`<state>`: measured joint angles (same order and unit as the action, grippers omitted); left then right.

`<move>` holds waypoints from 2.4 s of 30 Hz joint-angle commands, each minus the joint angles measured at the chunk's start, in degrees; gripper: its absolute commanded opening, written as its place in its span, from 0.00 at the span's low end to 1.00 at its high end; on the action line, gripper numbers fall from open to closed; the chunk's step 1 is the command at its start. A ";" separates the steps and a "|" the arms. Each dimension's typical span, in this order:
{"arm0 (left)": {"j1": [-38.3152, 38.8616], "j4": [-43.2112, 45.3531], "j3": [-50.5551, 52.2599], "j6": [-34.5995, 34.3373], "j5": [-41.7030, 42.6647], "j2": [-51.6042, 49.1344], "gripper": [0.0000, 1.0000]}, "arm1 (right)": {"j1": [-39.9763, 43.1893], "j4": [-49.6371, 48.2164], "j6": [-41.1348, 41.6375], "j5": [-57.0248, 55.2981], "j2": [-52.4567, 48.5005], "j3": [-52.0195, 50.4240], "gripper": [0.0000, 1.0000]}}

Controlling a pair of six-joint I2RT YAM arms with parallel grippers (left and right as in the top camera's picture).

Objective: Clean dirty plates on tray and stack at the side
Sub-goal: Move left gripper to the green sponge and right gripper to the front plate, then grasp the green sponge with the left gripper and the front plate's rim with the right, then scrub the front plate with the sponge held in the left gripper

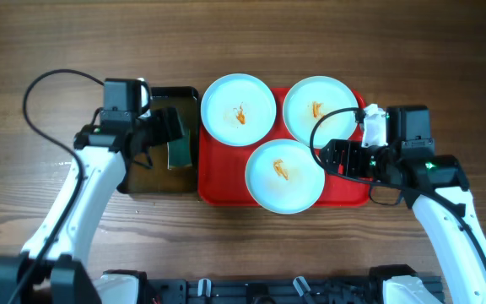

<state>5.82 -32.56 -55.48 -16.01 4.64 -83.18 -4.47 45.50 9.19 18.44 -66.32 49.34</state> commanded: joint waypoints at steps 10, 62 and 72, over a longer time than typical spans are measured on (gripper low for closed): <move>5.03 0.04 -0.79 2.05 -2.54 -14.60 0.65 | -0.24 -0.24 0.42 1.11 -0.46 1.29 0.96; 9.14 0.85 -0.79 -3.26 29.57 -6.19 0.04 | -6.93 -4.33 7.98 3.65 -29.11 0.79 0.04; 25.14 18.97 -0.79 -19.56 31.85 -12.94 0.04 | -6.93 -4.31 7.98 3.65 -29.11 0.79 0.04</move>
<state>27.31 -16.25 -55.57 -30.33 34.81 -92.75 -11.11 41.23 16.69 22.65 -94.83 49.34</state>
